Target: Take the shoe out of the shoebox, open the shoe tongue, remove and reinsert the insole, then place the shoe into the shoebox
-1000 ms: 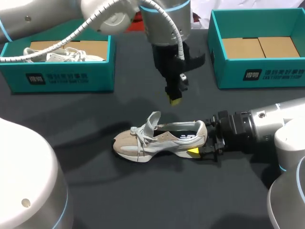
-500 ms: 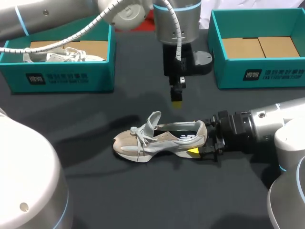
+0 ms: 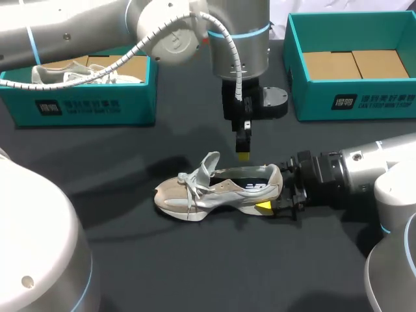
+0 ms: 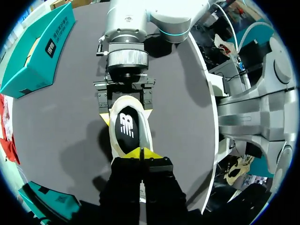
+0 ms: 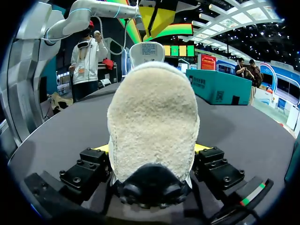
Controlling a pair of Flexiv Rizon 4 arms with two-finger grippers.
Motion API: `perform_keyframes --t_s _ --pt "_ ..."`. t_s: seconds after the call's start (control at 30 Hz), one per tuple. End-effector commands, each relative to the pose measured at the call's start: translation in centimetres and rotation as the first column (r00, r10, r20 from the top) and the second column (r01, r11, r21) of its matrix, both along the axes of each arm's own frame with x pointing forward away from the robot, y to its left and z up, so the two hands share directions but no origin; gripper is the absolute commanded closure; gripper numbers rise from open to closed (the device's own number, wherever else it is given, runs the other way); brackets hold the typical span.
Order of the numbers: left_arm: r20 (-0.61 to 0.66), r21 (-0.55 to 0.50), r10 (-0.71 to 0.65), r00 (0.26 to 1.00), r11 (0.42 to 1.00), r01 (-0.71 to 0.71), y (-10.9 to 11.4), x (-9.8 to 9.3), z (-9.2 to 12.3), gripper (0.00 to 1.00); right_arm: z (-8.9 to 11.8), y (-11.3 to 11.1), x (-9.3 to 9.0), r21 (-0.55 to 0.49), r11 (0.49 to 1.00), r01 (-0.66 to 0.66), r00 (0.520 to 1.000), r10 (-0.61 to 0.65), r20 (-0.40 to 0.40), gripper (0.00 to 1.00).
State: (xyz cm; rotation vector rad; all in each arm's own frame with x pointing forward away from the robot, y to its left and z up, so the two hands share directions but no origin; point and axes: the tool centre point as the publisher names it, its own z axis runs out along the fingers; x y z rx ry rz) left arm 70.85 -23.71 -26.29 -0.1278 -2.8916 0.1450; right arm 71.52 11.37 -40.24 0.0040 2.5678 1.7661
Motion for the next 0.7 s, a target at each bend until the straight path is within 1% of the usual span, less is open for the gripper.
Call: perform_keyframes --t_s 0.03,0.07,0.1,0.2,0.37,0.43,0.47,0.7 --pt "0.003 -0.003 0.0 1.0 1.0 0.0 0.2 -0.1 0.1 1.0 -0.2 0.1 0.0 -0.003 1.0 0.002 1.0 -0.002 0.0 1.0" --pt "0.003 -0.003 0.0 1.0 1.0 0.0 0.2 -0.1 0.1 1.0 -0.2 0.1 0.0 -0.003 1.0 0.002 1.0 -0.002 0.0 1.0" --pt "-0.005 0.012 0.005 1.0 1.0 -0.005 -0.1 0.0 -0.7 1.0 -0.2 0.1 0.0 -0.003 1.0 0.002 1.0 -0.002 0.0 1.0" --pt "-0.027 0.011 -0.01 1.0 1.0 0.011 -0.6 0.2 -2.5 1.0 -0.2 0.1 0.0 -0.003 1.0 0.002 1.0 -0.002 0.0 1.0" --pt "-0.038 0.013 -0.014 0.999 1.0 0.015 -1.1 0.5 -4.3 1.0 -0.2 0.1 0.0 -0.003 1.0 0.002 1.0 -0.002 0.0 1.0" --pt "-0.017 0.012 -0.039 0.999 0.999 0.039 -1.2 0.3 -4.8 1.0 -0.2 0.1 0.0 -0.003 1.0 0.002 1.0 -0.002 0.0 1.0" --pt "-0.015 0.0 -0.054 0.998 0.999 0.054 -1.1 0.3 -4.9 1.0 -0.2 0.1 0.0 -0.003 1.0 0.002 1.0 -0.002 0.0 1.0" --pt "-0.015 0.0 -0.054 0.998 0.999 0.054 -1.1 0.3 -4.9 1.0 -0.2 0.1 0.0 -0.003 1.0 0.002 1.0 -0.002 0.0 1.0"
